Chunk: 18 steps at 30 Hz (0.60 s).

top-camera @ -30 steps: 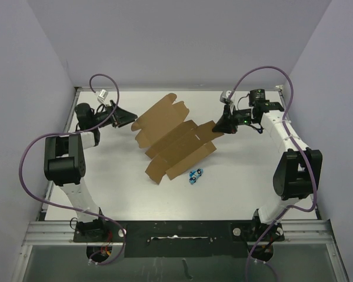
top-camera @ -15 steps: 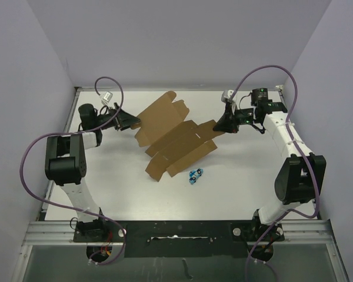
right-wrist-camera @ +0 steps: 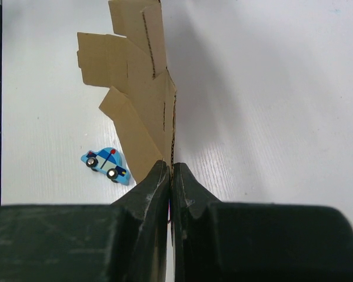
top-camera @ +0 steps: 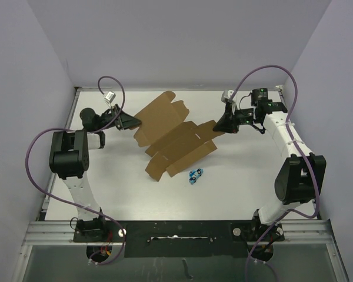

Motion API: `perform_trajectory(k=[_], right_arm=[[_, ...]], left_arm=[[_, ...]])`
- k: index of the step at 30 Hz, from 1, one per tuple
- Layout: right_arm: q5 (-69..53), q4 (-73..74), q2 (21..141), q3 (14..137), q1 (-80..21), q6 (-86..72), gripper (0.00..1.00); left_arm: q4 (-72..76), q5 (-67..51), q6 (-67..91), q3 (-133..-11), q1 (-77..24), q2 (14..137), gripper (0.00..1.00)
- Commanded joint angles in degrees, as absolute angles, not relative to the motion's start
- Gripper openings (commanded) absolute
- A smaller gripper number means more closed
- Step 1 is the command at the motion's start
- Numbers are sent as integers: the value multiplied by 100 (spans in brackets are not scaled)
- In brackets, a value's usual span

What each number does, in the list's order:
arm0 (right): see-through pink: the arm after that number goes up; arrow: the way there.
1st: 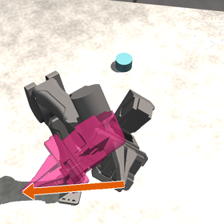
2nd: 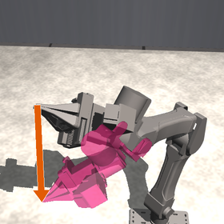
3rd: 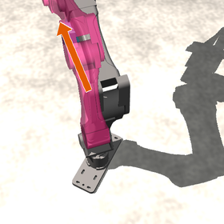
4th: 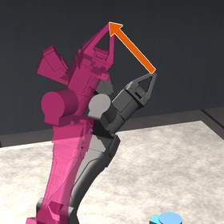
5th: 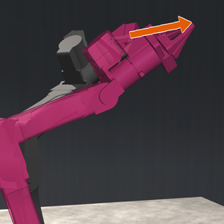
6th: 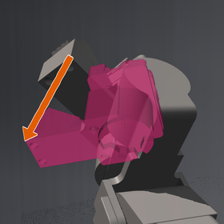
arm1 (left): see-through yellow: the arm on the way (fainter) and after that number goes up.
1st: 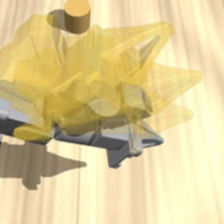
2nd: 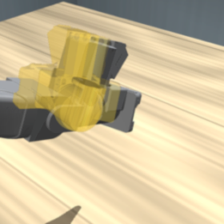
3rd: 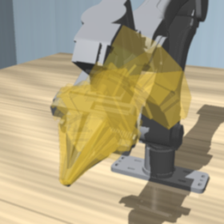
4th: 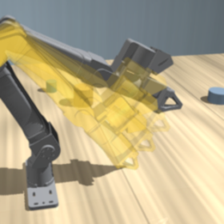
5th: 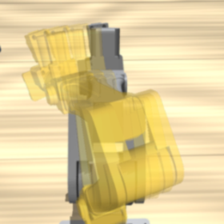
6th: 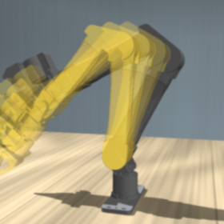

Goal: Fold the paper box

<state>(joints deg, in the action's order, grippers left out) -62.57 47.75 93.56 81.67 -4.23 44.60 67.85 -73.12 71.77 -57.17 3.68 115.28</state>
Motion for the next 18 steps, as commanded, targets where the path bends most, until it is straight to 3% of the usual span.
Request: perform_trajectory(k=[1,4,6,9,13,15,18], right_arm=[[-6464,4768,9338,8430,-472,4544,0],[-6423,4772,9364,8442,-472,4536,0],[-6376,4761,9392,8457,-475,4508,0],[-6143,4530,9449,8457,-473,4169,0],[-5673,4168,9616,8539,-519,3543,28],[-5576,4154,9647,8592,-571,3345,46],[-5590,4062,9542,8487,-607,3046,64]], left_arm=[[7647,-7562,7535,-5943,334,11694,27],[7784,-7572,7662,-5970,334,11666,16],[7853,-7551,7709,-5960,342,11621,0],[8143,-7317,7794,-5730,413,11420,0],[8105,-6610,7172,-4802,457,10653,0],[7499,-6127,6461,-4155,450,10052,0],[6007,-5275,4997,-3315,425,8927,0]])
